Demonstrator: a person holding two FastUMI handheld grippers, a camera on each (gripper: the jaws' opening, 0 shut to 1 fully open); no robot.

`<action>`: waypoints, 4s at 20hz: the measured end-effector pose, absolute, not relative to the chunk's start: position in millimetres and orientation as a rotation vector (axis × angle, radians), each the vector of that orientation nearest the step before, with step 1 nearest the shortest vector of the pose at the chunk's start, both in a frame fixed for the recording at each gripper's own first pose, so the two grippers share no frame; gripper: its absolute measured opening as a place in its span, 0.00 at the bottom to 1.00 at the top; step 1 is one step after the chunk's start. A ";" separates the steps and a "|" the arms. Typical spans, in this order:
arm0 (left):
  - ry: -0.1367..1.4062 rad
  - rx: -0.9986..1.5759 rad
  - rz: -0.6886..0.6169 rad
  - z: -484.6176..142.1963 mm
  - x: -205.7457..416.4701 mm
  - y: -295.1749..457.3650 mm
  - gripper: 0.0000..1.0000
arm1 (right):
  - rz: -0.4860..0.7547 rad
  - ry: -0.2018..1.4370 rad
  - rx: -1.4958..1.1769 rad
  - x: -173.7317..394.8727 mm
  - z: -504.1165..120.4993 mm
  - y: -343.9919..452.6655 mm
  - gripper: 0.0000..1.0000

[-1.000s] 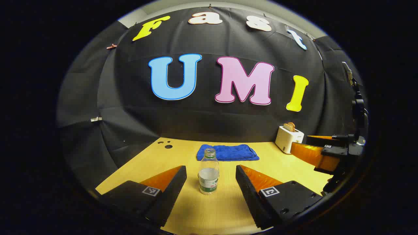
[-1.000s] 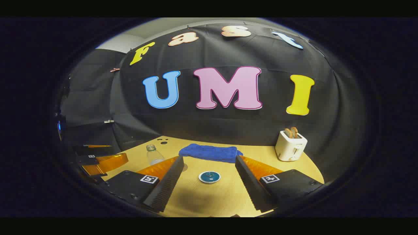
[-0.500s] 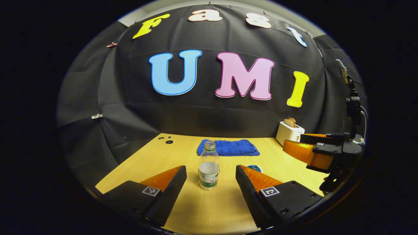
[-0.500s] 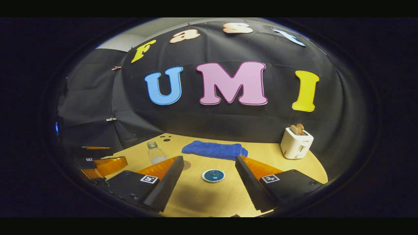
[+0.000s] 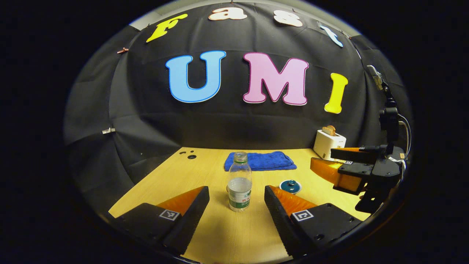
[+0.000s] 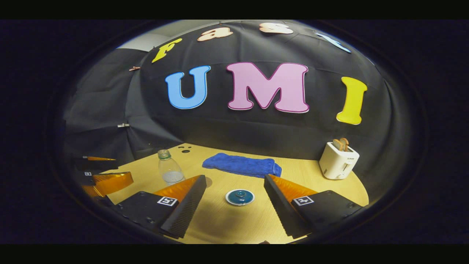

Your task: Open the teacup lid with one hand, grasp the water bottle and pour water into the teacup with the other hand; after pouring, place the water bottle on the coaster and then close the teacup lid.

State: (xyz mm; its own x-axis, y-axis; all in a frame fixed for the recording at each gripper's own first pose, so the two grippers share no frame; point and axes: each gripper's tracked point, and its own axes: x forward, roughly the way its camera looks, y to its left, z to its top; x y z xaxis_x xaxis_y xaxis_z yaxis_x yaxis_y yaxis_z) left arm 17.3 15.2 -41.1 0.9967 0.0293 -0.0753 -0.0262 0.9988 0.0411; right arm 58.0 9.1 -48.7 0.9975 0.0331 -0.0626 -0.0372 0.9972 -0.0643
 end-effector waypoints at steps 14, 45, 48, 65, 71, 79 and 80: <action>0.165 0.034 0.002 -136.4 93.1 36.1 0.95 | -0.032 0.111 -0.073 164.2 -154.0 -11.1 0.98; 0.160 -0.008 -0.082 -155.5 116.2 12.6 0.95 | 0.040 0.164 -0.052 174.4 -136.9 2.8 0.25; 0.121 0.003 -0.091 -147.0 129.8 5.0 0.95 | 0.055 0.140 -0.039 164.7 -118.6 -3.9 0.29; 0.019 0.029 -0.036 -123.8 205.1 6.3 0.81 | -0.085 0.231 0.052 100.8 -156.9 -76.6 0.20; 0.049 0.179 -0.049 -120.4 210.5 1.6 0.74 | -0.081 0.229 0.076 93.2 -157.9 -80.2 0.29; 0.060 0.632 -0.031 -94.8 208.9 -3.6 0.73 | -0.125 0.229 0.092 77.5 -162.4 -102.4 0.24; 0.055 0.703 -0.025 -91.1 211.4 -4.5 0.73 | -0.126 0.229 0.106 75.6 -163.5 -103.6 0.20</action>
State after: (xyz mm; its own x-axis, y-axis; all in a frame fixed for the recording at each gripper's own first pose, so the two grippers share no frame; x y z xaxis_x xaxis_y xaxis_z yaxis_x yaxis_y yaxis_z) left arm 211.4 -4.5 -91.1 0.9982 -0.0048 -0.0592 0.0419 0.7630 0.6451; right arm 75.6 -103.6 -163.5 0.9660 -0.1121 -0.2330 0.1362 0.9866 0.0900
